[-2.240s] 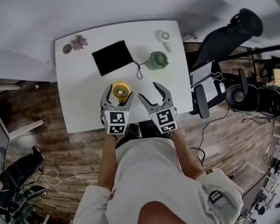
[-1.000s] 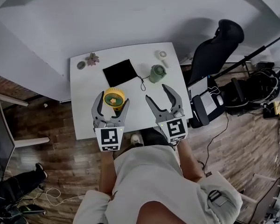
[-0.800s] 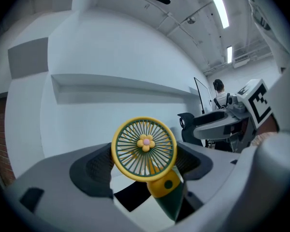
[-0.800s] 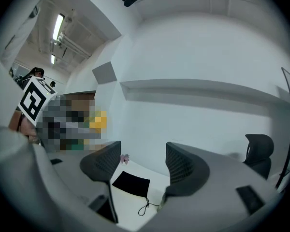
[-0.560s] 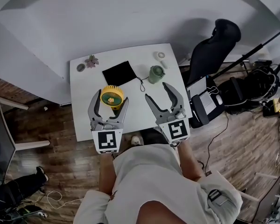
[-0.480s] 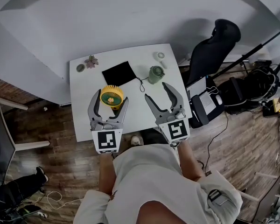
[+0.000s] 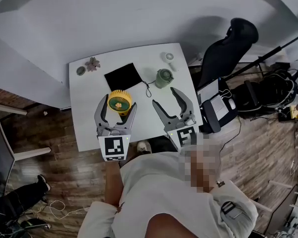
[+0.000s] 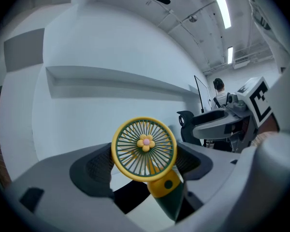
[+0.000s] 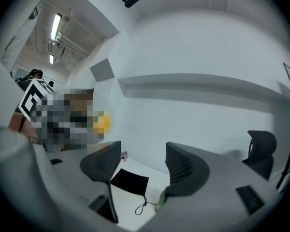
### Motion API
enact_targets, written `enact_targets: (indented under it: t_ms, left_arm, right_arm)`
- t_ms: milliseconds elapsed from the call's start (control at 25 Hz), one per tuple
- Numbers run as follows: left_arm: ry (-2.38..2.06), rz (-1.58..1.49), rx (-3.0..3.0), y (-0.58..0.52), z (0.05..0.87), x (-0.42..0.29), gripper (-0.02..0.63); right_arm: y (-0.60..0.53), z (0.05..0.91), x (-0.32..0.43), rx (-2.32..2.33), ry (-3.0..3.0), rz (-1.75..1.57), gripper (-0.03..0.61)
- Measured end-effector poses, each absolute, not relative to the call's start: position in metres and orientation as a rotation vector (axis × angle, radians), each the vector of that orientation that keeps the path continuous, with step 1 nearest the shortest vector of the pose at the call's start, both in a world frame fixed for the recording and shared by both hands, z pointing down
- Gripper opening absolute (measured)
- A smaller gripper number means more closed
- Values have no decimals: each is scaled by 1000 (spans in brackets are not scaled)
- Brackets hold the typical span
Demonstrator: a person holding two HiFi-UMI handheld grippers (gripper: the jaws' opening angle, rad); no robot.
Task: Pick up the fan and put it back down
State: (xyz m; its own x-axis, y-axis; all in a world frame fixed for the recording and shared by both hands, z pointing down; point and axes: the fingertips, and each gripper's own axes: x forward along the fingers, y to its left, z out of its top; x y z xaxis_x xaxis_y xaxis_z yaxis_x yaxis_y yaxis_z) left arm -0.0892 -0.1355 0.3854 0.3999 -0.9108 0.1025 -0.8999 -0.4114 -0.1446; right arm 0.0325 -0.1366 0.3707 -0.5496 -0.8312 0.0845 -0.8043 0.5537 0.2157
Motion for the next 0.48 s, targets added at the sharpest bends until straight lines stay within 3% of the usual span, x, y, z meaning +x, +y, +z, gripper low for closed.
enact_targets:
  t_ms: [480]
  left_arm:
    - [1732, -403, -2670, -164, 445, -72, 385]
  right_arm:
    - [-164, 433, 47, 1288, -2559, -28, 288]
